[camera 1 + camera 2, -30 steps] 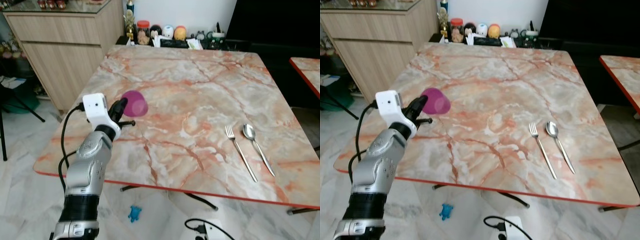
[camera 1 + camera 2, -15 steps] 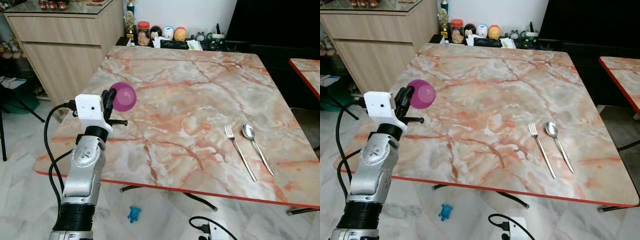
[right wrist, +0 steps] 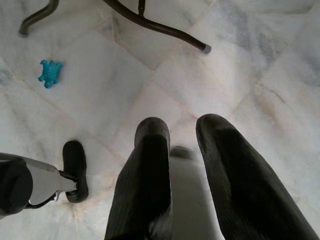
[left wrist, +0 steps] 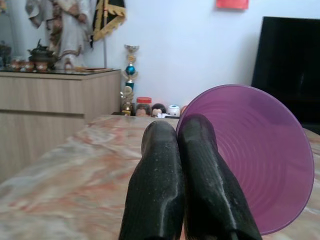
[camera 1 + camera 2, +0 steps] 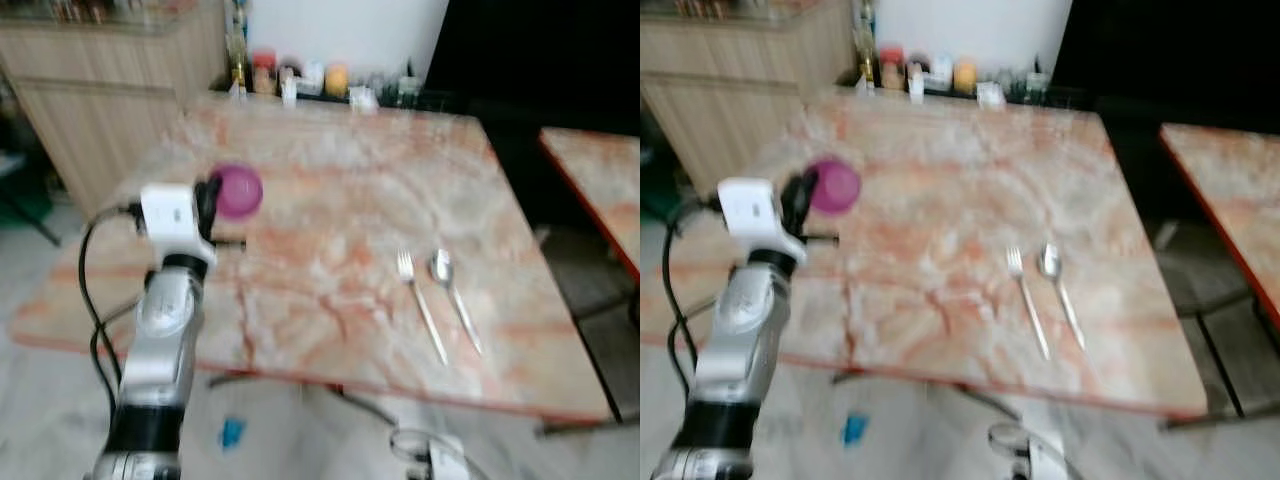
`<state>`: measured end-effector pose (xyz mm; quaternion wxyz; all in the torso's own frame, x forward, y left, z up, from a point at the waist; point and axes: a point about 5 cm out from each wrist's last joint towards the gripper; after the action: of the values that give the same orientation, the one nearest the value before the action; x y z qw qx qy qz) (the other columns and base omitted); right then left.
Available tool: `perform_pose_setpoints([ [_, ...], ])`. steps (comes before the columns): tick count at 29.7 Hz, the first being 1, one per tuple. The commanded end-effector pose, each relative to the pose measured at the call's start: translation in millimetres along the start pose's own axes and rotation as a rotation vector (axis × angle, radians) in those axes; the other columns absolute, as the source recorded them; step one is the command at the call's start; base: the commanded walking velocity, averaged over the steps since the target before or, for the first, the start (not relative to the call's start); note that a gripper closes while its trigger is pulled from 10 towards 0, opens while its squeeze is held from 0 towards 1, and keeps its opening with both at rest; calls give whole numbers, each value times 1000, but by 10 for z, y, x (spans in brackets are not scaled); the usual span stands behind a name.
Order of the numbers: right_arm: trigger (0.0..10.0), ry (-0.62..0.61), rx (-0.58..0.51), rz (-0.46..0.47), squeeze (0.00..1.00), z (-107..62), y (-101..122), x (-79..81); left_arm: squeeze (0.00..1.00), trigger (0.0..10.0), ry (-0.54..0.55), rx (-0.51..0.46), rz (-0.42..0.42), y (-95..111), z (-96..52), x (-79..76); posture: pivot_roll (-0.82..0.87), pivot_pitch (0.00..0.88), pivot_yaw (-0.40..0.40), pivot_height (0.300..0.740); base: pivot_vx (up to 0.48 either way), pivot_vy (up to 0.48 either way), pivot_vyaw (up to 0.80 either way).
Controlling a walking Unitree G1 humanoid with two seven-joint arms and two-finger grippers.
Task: Setting the table
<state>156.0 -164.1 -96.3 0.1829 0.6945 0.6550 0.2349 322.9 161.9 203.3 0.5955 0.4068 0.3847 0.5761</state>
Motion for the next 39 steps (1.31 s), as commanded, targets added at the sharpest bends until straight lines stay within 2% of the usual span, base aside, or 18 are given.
perform_pose_setpoints([
  [1, 10000, -29, 14, 4, 0, -25, -50, -104, 0, 10000, -29, -20, -8, 38, 33, -111, 132, 0, -44, 740, 0, -480, 0],
  [7, 10000, -23, 11, -2, 0, -24, -49, -87, 0, 10000, -29, -16, -11, 28, 37, -114, 125, 0, -46, 740, 0, -480, 0],
  [9, 10000, -13, 7, -3, 0, -3, -25, 8, 0, 10000, -26, -15, -13, 22, 40, -105, 124, 0, -46, 740, 0, -480, 0],
  [16, 10000, 0, -2, -50, 0, 8, 7, 50, 0, 10000, -22, -14, -14, 27, 65, -99, 120, 0, -46, 740, 0, -480, 104],
  [20, 10000, -6, 0, -37, 0, 7, 2, 48, 0, 10000, -21, -13, -14, 23, 66, -100, 119, 0, -47, 740, 0, -480, 777],
  [21, 10000, -14, 2, -9, 0, 5, -7, 40, 0, 10000, -22, -13, -15, 20, 64, -105, 119, 0, -49, 740, 0, -480, 0],
  [27, 10000, -18, 16, 18, 0, 1, -29, 26, 0, 10000, -23, -15, -16, 19, 68, -116, 121, 0, -51, 740, 0, -480, 0],
  [32, 10000, -16, 15, 14, 0, 2, -25, 26, 0, 10000, -19, -16, -14, 24, 68, -100, 124, 0, -53, 740, 0, -480, -379],
  [39, 10000, -28, 13, 0, 0, -12, -32, -55, 0, 10000, -12, -19, -13, 34, 82, -89, 123, 0, -51, 740, 0, -479, 0],
])
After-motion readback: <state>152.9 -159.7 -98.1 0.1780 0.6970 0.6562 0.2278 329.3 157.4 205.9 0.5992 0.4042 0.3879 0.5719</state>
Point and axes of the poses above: a point about 5 cm out from each wrist's last joint towards the gripper, its own z axis pointing out of the wrist towards the gripper, its own y axis along the axis of the wrist's last joint, x = y × z, and after that the axes turned 1 degree about z, right-handed
